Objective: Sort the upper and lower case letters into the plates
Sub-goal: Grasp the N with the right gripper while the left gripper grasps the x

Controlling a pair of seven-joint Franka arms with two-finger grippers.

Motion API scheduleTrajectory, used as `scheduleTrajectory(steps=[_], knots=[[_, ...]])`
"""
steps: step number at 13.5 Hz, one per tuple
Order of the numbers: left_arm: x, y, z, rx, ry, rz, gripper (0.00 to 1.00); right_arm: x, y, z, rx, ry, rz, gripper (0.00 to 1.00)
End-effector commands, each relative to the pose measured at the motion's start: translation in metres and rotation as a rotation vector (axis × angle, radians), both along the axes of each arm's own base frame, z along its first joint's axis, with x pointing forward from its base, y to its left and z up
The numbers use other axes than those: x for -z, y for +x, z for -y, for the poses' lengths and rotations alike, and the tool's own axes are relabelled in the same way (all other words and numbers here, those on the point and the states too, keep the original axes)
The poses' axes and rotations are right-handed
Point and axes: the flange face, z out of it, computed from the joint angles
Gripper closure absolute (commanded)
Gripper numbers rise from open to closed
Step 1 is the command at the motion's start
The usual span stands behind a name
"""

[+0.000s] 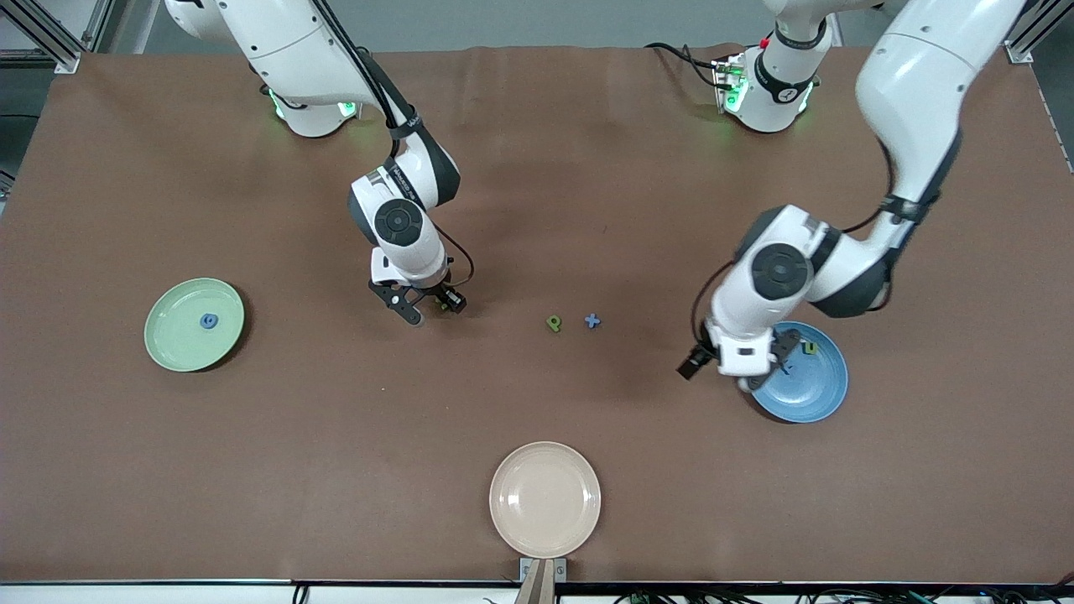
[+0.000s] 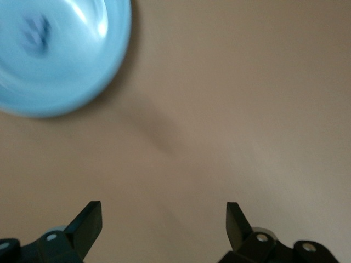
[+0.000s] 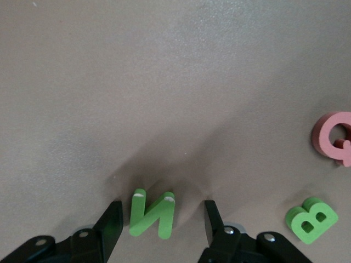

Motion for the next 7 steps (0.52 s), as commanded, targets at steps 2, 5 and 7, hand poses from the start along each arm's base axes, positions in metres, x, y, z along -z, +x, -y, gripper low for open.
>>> scheduleTrajectory(steps=[2, 5, 7], knots=[[0.027, -0.016, 0.068, -0.019, -0.018, -0.03, 0.04, 0.002, 0.003, -0.003, 0.017, 0.006, -0.006, 0.53], [0.052, -0.034, 0.111, 0.034, -0.007, -0.036, 0.17, 0.002, 0.002, -0.005, 0.013, 0.007, -0.005, 0.71], [0.07, -0.039, 0.133, 0.028, 0.019, -0.025, 0.19, 0.002, 0.001, -0.007, 0.008, 0.006, -0.004, 0.8]])
